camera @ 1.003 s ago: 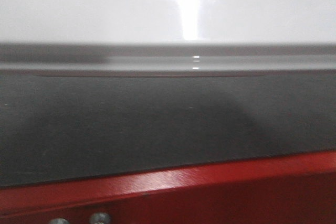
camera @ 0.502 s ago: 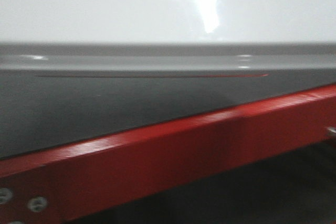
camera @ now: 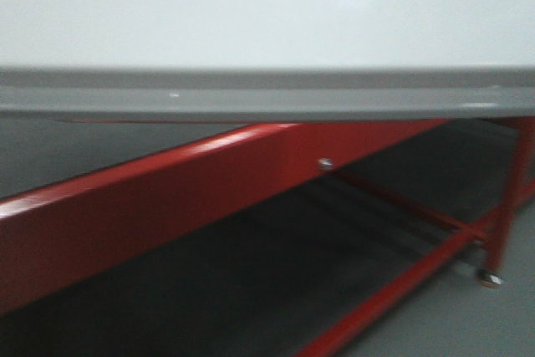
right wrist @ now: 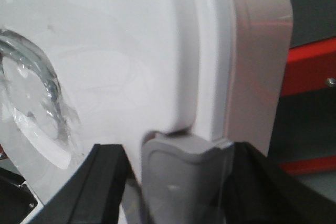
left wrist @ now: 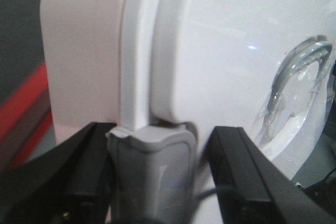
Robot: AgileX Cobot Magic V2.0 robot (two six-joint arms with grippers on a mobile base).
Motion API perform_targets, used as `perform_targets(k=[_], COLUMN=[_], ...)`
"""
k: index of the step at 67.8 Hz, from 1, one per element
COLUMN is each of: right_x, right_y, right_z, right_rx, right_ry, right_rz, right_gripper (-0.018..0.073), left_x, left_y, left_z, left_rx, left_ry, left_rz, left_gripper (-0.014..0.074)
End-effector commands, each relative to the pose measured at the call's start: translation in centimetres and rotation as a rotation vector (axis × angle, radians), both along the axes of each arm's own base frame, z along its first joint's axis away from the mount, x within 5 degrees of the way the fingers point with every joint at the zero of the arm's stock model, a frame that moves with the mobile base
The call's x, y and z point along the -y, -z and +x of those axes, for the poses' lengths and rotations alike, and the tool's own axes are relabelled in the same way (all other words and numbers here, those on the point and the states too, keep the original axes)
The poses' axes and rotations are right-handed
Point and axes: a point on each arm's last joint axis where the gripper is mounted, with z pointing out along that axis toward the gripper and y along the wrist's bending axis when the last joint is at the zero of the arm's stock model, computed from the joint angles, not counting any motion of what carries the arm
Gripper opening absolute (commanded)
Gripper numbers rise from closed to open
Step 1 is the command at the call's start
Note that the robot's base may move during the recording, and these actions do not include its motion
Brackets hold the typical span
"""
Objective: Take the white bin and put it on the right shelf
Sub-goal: 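Carry the white bin with both grippers while driving to the shelf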
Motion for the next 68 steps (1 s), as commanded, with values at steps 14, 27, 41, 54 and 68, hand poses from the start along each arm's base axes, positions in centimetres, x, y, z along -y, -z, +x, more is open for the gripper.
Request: perform_targets(k=[14,27,41,54,68], right_x=[-1.08,-1.08,-1.08,-1.08,-1.08], right_y=[-2.42,-2.42,-2.42,-2.42,-2.42], right_z=[-1.06,-1.06,-1.06,-1.06,-1.06], right_rx=[0.064,0.064,0.064,0.064,0.064], right_ry=[-0.113,-0.113,-0.113,-0.113,-0.113], right_rz=[0.171,0.171,0.171,0.171,0.171], right_gripper=[0.0305,0.0305,0.0305,0.0305,0.0305], left_x=[0.95,0.95,0.95,0.95,0.95], left_y=[-2.24,-2.24,-2.24,-2.24,-2.24], left_z=[-1.00,-1.00,-1.00,-1.00,-1.00], left_rx=[0.033,0.033,0.033,0.033,0.033], left_ry=[0.094,0.094,0.094,0.094,0.094], left_rz=[-0.165,-0.165,-0.165,-0.165,-0.165], left_gripper=[0.0239,0.0239,0.0239,0.0239,0.0239])
